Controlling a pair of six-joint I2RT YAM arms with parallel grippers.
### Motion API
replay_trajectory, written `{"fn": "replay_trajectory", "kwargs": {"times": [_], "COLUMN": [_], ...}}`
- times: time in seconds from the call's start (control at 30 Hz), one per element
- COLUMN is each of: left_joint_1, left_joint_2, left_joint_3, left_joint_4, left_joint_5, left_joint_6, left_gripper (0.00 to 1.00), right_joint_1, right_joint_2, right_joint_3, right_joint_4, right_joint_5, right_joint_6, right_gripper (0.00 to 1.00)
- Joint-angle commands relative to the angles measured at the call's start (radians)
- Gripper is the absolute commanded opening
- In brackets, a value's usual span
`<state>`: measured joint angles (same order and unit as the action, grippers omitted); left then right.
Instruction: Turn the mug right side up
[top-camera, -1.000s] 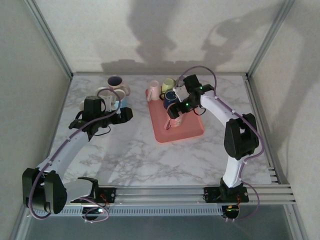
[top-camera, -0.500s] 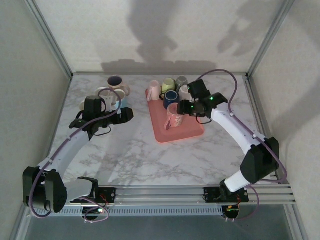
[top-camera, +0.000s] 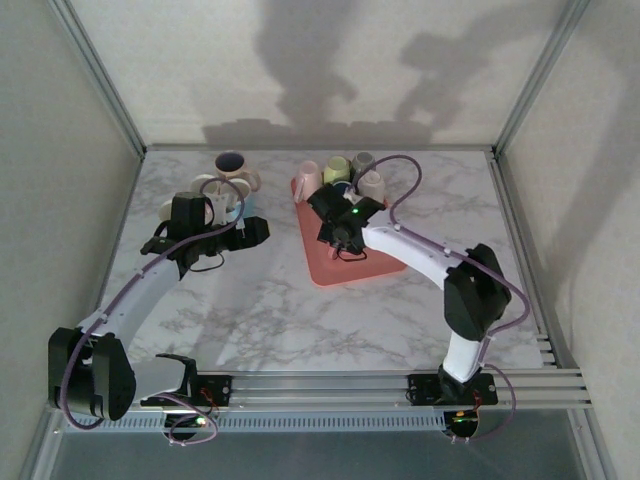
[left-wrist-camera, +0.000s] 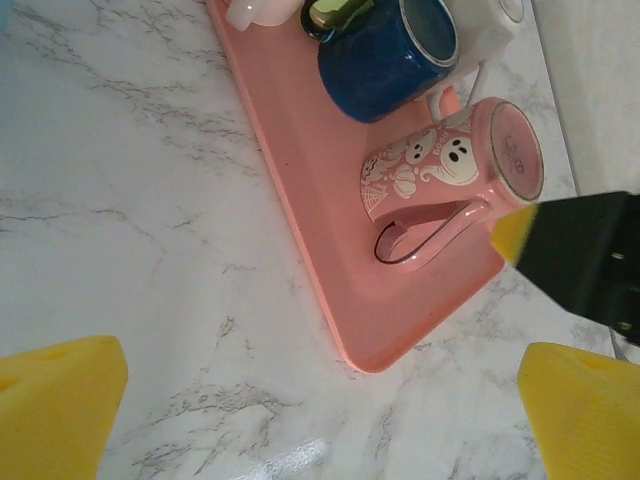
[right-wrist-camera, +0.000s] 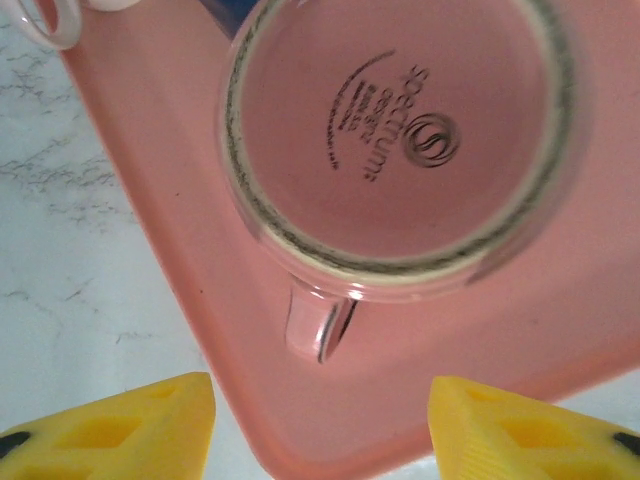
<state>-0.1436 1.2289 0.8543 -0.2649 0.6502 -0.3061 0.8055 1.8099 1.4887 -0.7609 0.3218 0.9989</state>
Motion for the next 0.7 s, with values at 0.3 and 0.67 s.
{"fn": "replay_trajectory", "kwargs": {"times": [0.3,0.67], "left_joint_1": [-0.008,-0.009], "left_joint_2": [-0.090,-0.081], "left_joint_3": [-0.054,-0.035], "left_joint_4": [0.093,0.065], "left_joint_5": [0.055,0.064], "left_joint_6": [-0.007,-0.008], "left_gripper": [1.00,0.99], "right_joint_1": [0.009,0.006], "right_joint_2": [0.089,0.156], "right_joint_3": [0.033,0.068], "right_joint_4": [0.029,0.007], "right_joint_5": [0.098,0.109], "right_joint_6": [0.164,0.186], "right_gripper": [0.47,0.39]}}
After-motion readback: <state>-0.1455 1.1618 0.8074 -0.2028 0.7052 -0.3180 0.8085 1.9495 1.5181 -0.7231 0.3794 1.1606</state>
